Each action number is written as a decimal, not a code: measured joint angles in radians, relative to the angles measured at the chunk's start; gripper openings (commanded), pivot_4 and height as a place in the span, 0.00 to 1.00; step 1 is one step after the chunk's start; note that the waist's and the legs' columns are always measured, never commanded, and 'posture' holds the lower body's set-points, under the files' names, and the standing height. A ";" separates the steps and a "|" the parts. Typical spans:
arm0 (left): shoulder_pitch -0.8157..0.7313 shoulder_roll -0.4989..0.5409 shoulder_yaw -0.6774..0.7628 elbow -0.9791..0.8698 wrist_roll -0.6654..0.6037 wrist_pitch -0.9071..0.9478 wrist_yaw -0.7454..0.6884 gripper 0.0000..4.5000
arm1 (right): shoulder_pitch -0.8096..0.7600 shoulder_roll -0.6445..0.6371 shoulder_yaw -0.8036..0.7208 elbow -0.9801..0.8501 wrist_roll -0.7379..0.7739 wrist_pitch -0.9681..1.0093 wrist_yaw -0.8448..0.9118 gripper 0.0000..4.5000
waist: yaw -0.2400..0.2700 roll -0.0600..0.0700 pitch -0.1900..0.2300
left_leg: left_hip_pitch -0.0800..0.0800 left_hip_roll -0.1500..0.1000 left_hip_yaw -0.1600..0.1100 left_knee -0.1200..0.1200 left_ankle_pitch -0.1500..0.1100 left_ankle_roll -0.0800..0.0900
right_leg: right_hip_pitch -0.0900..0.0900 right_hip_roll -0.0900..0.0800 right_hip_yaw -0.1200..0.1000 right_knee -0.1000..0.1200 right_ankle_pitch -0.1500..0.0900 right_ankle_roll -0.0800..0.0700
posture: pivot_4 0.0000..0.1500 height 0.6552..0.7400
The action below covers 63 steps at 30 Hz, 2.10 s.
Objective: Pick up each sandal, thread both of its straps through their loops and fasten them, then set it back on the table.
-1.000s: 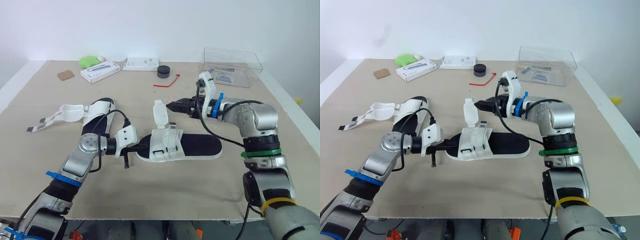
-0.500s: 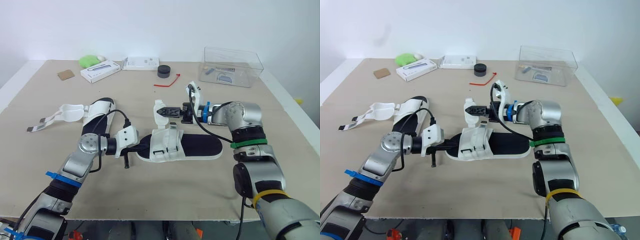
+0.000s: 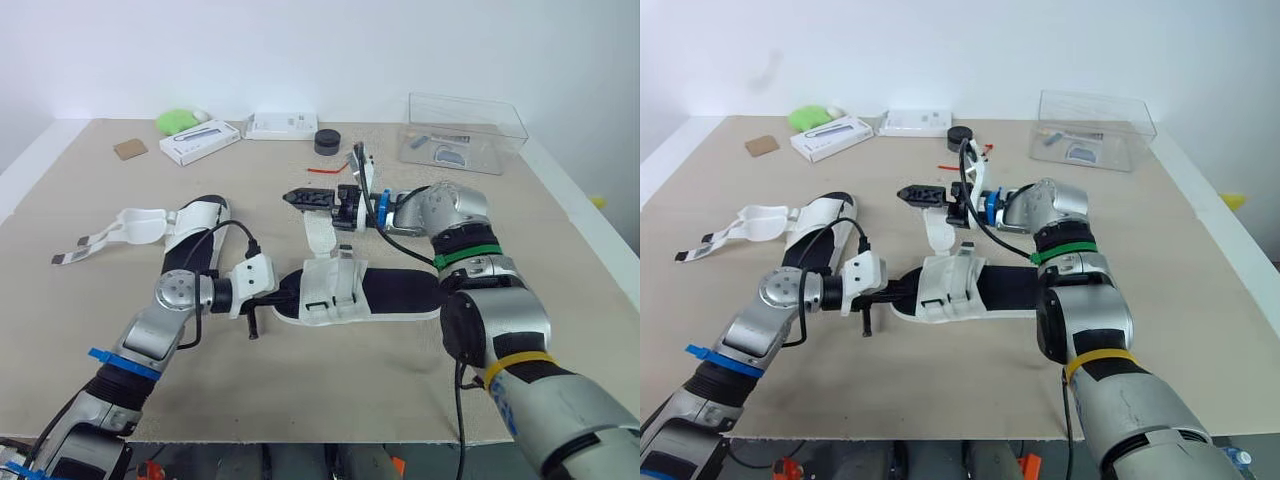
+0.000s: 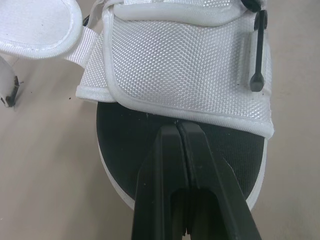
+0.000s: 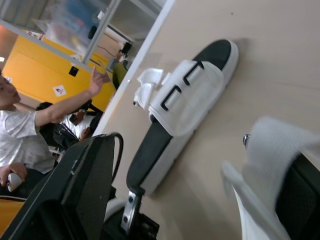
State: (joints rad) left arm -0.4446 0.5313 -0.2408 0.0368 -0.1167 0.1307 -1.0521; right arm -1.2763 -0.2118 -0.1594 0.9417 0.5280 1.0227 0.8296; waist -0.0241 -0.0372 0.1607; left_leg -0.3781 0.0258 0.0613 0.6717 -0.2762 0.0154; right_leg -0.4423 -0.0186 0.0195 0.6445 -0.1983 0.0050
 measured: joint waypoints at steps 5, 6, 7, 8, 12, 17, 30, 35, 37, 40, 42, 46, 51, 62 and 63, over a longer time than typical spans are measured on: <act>0.010 0.003 0.004 -0.014 0.000 0.006 0.005 0.00 | -0.022 0.005 -0.008 0.040 -0.005 -0.046 0.001 0.98 | 0.000 0.000 0.000 | 0.000 0.000 0.000 0.000 0.000 0.000 | 0.000 0.000 0.000 0.000 0.000 0.000 | 1.00 1.00; 0.011 0.005 0.005 -0.016 0.000 0.006 0.006 0.00 | -0.030 0.006 -0.011 0.045 -0.006 -0.054 0.001 0.98 | 0.000 0.000 0.000 | 0.000 0.000 0.000 0.000 0.000 0.000 | 0.000 0.000 0.000 0.000 0.000 0.000 | 1.00 1.00; 0.011 0.006 0.005 -0.017 0.000 0.006 0.006 0.00 | -0.038 0.007 -0.014 0.047 -0.007 -0.066 0.000 0.98 | 0.000 0.000 0.000 | 0.000 0.000 0.000 -0.001 0.000 0.000 | 0.000 0.000 0.000 0.000 0.000 0.000 | 1.00 1.00; 0.011 0.006 0.005 -0.017 0.000 0.006 0.006 0.00 | -0.042 0.007 -0.015 0.047 -0.009 -0.070 0.000 0.98 | 0.000 0.000 0.000 | 0.000 0.000 0.000 -0.001 0.000 0.000 | 0.000 0.000 0.000 0.000 0.000 0.000 | 1.00 1.00; 0.009 0.006 0.004 -0.014 0.000 0.006 0.004 0.00 | -0.061 0.005 -0.020 0.047 -0.013 -0.083 0.001 0.98 | 0.000 0.000 0.000 | 0.000 0.000 0.000 -0.001 0.000 0.000 | 0.000 0.000 0.000 0.000 0.000 0.000 | 1.00 1.00; -0.001 0.005 0.001 -0.003 0.000 0.005 -0.002 0.00 | -0.083 -0.002 -0.035 0.045 -0.020 -0.087 0.001 0.87 | 0.000 0.000 0.000 | 0.000 0.000 0.000 0.000 0.000 0.000 | 0.000 0.000 0.000 0.000 0.000 0.000 | 1.00 1.00; -0.012 -0.006 -0.001 0.014 0.000 0.001 -0.004 0.00 | -0.012 -0.022 0.080 -0.051 -0.121 -0.165 0.076 0.01 | 0.000 0.000 0.000 | 0.000 -0.001 0.000 0.000 0.000 0.000 | 0.000 0.000 0.000 0.000 0.000 0.000 | 1.00 1.00; -0.011 -0.006 -0.003 0.013 -0.001 0.001 -0.004 0.00 | 0.150 -0.052 0.203 -0.301 -0.210 -0.388 0.155 0.01 | 0.000 0.000 0.000 | -0.001 -0.001 -0.002 0.000 0.000 0.000 | 0.000 0.000 0.000 0.000 0.000 0.000 | 1.00 1.00; -0.010 -0.005 0.000 0.011 -0.001 0.002 -0.004 0.00 | 0.249 -0.063 0.241 -0.452 -0.259 -0.578 0.174 0.01 | 0.000 0.001 0.000 | -0.001 -0.001 -0.004 0.000 0.000 0.000 | 0.000 0.001 -0.002 0.000 -0.001 0.001 | 1.00 1.00; -0.007 -0.006 -0.001 0.009 -0.002 0.002 -0.004 0.00 | 0.358 -0.079 0.285 -0.599 -0.318 -0.833 0.196 0.01 | 0.001 0.000 0.000 | -0.001 -0.001 -0.004 0.000 0.000 0.000 | 0.000 0.001 -0.002 0.000 -0.001 0.001 | 1.00 1.00; -0.005 -0.004 0.004 0.009 -0.003 0.003 -0.005 0.00 | 0.440 -0.074 0.317 -0.700 -0.338 -0.988 0.218 0.01 | 0.000 0.000 0.000 | -0.001 -0.001 -0.005 0.000 -0.001 -0.001 | 0.000 0.001 -0.002 0.000 -0.002 0.001 | 1.00 1.00; -0.010 -0.005 0.001 0.010 -0.003 0.006 -0.004 0.00 | 0.491 -0.082 0.344 -0.746 -0.366 -1.131 0.234 0.01 | 0.000 0.001 0.001 | -0.001 -0.002 -0.004 0.001 0.000 -0.002 | 0.000 0.001 -0.002 0.000 -0.001 0.001 | 1.00 1.00; -0.016 -0.014 0.001 0.022 -0.014 0.009 -0.005 0.00 | 0.557 -0.230 0.485 -0.745 -0.544 -1.838 0.367 0.01 | 0.000 0.000 0.001 | 0.002 -0.002 0.000 0.001 0.000 -0.002 | 0.002 0.002 -0.001 0.001 -0.002 0.001 | 1.00 1.00; -0.021 -0.023 -0.005 0.026 -0.014 0.023 0.000 0.00 | 0.470 -0.251 0.566 -0.551 -0.647 -2.156 0.324 0.01 | -0.003 0.000 0.001 | 0.005 0.001 0.000 0.000 0.000 -0.002 | 0.002 0.004 0.001 0.002 -0.004 -0.004 | 1.00 1.00; -0.021 -0.023 -0.005 0.026 -0.014 0.024 0.000 0.00 | 0.461 -0.254 0.577 -0.539 -0.655 -2.165 0.320 0.01 | -0.003 0.000 0.001 | 0.005 0.001 0.000 0.001 0.000 -0.002 | 0.002 0.004 0.001 0.002 -0.004 -0.004 | 1.00 1.00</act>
State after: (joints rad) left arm -0.4653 0.5086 -0.2462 0.0630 -0.1306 0.1548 -1.0521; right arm -0.8151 -0.4662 0.4172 0.4030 -0.1273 -1.1428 1.1500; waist -0.0268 -0.0369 0.1621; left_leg -0.3733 0.0271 0.0618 0.6722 -0.2763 0.0137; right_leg -0.4402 -0.0148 0.0201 0.6466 -0.2019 0.0013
